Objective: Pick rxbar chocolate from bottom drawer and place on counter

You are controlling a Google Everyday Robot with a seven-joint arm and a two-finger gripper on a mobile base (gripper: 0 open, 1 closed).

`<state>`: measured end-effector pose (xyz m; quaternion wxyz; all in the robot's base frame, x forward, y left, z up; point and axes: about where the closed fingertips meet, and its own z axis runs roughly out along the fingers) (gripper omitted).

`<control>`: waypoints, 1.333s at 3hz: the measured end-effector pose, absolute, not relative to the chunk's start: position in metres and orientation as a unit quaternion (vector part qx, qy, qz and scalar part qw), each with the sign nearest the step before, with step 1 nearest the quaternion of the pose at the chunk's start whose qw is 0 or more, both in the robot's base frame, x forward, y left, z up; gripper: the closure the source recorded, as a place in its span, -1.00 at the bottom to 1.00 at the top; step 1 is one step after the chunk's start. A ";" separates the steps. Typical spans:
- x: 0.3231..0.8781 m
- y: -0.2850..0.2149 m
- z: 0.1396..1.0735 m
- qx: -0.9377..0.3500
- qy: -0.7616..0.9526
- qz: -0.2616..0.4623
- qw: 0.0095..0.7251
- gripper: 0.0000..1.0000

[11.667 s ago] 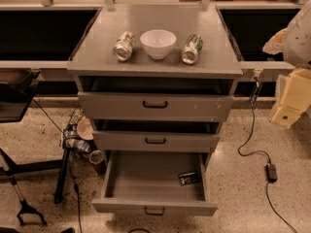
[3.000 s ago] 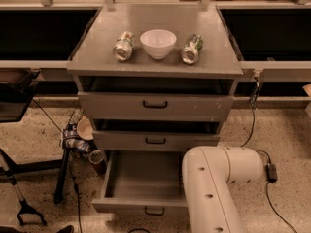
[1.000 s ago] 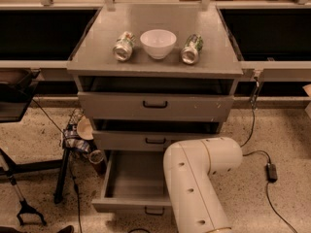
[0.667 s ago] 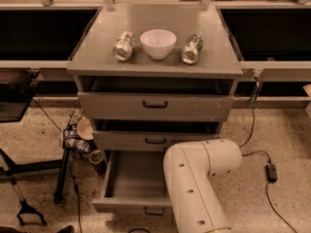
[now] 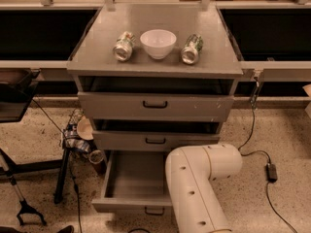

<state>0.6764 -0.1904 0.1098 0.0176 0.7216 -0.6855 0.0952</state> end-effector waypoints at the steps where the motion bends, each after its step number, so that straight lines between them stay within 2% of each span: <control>1: 0.673 -0.193 0.105 0.723 -0.686 0.083 0.024 -0.79; 2: 0.672 -0.195 0.105 0.723 -0.686 0.079 0.025 -0.49; 3: 0.673 -0.195 0.107 0.723 -0.686 0.079 0.024 0.13; 4: 0.673 -0.195 0.110 0.723 -0.686 0.079 0.024 0.59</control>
Offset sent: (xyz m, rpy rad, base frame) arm 0.0020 -0.0053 -0.0009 0.0189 0.0343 -0.0013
